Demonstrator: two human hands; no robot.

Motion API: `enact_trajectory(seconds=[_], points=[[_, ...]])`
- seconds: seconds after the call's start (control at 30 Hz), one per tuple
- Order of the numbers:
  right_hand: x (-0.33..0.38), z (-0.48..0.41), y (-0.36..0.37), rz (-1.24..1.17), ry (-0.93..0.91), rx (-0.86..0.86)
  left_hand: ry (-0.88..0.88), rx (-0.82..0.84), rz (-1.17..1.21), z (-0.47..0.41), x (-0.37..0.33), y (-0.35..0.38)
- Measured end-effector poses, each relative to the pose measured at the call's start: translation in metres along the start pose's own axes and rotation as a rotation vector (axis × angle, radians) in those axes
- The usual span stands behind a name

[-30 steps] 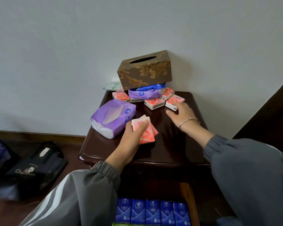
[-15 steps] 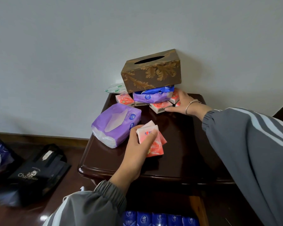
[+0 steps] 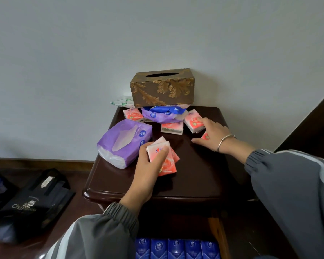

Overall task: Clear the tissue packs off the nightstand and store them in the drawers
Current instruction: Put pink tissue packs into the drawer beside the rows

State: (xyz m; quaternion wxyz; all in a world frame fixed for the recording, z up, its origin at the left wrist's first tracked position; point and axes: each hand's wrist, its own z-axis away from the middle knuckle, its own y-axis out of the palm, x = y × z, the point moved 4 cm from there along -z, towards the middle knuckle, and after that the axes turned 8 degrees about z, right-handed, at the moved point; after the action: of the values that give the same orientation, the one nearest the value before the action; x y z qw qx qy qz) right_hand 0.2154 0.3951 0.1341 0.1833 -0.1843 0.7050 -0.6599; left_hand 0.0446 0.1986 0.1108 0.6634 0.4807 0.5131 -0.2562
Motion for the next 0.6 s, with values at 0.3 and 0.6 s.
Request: enact_trajectory(seconds=[0.3, 0.6], points=[[0.013, 0.078, -0.009, -0.135, -0.054, 0.088, 0.022, -0.060, -0.031, 0.001, 0.002, 0.001], [0.011, 0.102, -0.023, -0.490, 0.026, -0.058, 0.038, -0.119, -0.027, 0.004, 0.000, -0.001]])
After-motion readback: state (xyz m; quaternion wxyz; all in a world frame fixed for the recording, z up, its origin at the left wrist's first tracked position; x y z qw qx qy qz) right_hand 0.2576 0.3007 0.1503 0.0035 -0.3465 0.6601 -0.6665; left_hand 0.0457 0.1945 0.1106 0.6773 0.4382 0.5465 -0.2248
